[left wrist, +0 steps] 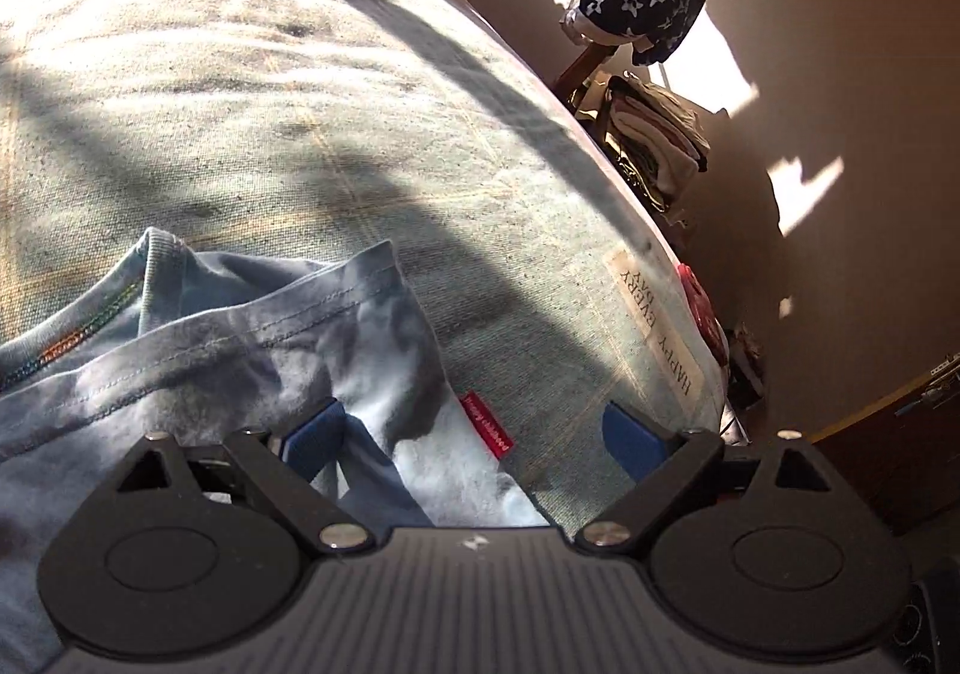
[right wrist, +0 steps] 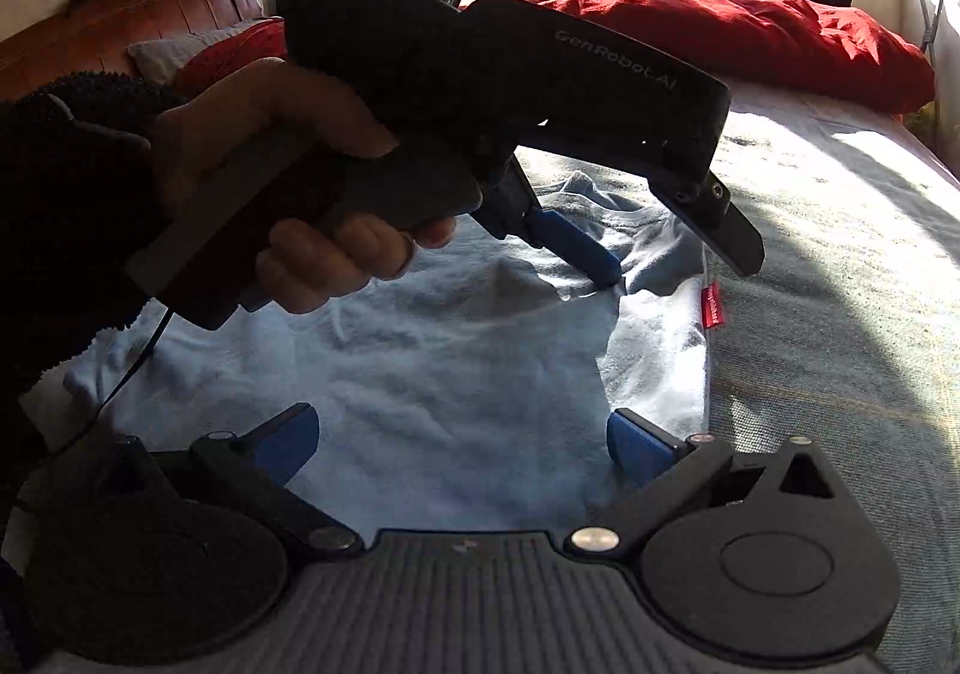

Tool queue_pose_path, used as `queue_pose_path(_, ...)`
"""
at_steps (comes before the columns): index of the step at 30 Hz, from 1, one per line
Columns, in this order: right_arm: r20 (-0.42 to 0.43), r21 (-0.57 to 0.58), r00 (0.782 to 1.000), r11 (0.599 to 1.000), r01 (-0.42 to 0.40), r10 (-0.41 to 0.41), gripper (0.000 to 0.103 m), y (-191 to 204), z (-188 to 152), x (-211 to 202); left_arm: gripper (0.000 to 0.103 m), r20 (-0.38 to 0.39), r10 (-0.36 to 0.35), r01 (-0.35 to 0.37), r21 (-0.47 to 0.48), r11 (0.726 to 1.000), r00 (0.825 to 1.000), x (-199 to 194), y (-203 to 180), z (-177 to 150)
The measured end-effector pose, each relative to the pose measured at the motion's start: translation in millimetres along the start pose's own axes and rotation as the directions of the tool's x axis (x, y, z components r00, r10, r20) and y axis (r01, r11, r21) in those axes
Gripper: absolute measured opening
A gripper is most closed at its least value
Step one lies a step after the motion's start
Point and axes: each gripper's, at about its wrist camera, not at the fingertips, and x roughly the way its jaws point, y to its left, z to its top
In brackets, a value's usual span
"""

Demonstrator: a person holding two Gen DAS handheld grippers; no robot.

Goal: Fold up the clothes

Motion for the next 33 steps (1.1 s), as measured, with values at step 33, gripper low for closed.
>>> queue_pose_path(33,0.005,0.041,1.0,0.999,0.018,-0.018,0.103,13.3,-26.8,-20.2,0.093,0.115,0.245,-0.26,0.146,0.954,0.963,-128.3,-65.1,-15.5)
